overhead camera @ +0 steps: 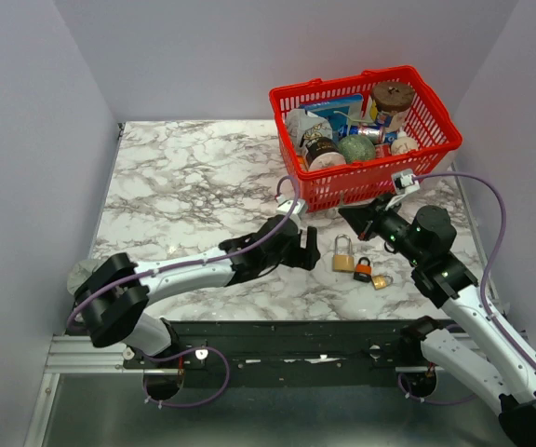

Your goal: Unlock with the key

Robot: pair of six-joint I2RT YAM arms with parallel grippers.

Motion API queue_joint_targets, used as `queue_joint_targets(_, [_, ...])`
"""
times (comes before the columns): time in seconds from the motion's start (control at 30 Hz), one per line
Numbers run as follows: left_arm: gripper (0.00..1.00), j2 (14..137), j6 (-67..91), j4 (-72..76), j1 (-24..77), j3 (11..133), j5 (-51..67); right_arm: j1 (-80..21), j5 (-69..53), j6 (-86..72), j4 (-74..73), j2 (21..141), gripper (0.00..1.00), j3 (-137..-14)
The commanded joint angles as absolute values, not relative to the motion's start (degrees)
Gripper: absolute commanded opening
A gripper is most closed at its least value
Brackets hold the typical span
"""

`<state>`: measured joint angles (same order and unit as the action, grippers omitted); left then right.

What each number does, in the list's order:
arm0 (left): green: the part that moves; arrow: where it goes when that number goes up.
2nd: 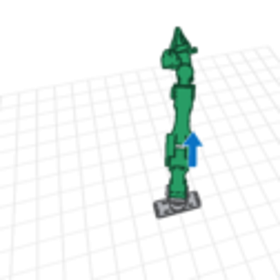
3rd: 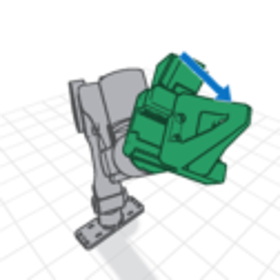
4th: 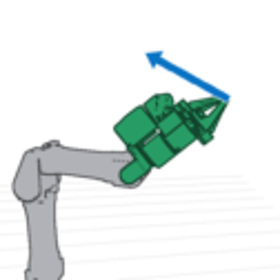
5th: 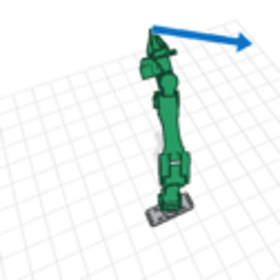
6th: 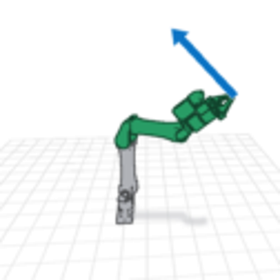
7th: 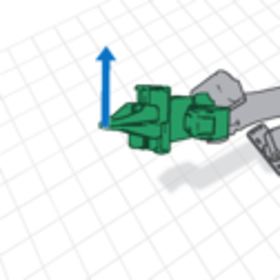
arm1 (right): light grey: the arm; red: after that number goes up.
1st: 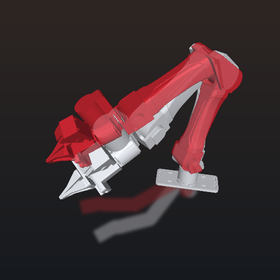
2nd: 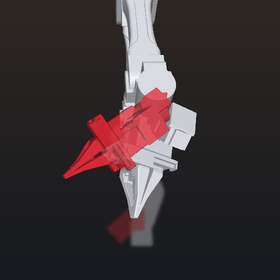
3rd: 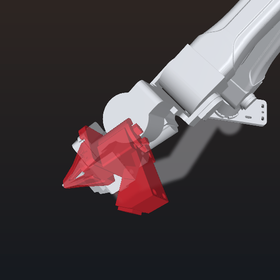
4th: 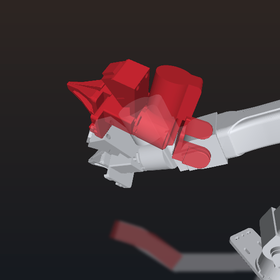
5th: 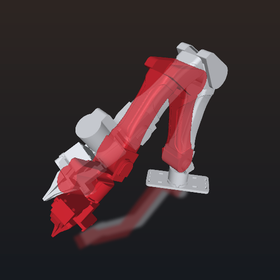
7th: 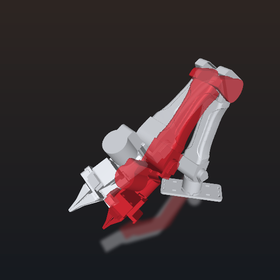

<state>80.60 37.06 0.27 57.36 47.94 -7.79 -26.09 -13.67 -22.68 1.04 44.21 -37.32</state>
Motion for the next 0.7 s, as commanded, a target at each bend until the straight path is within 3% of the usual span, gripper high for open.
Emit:
queue_joint_targets(0.0, [0.86,91.1,42.2,0.6,59.2,56.4,-13.6,-25.6,-3.0,-22.1,-4.7,38.9,0.01,-36.5])
queue_joint_targets(0.37, [0.86,109.7,46.6,-9.2,62.8,73.4,-12.7,-25.6,11.4,-20.7,-10.7,31.2,0.01,-37.4])
queue_joint_targets(0.67, [0.84,116.9,46.8,-13.4,63.7,79.9,-13.5,-25.6,12.4,-20.5,-11.2,29.0,0.01,-37.2])
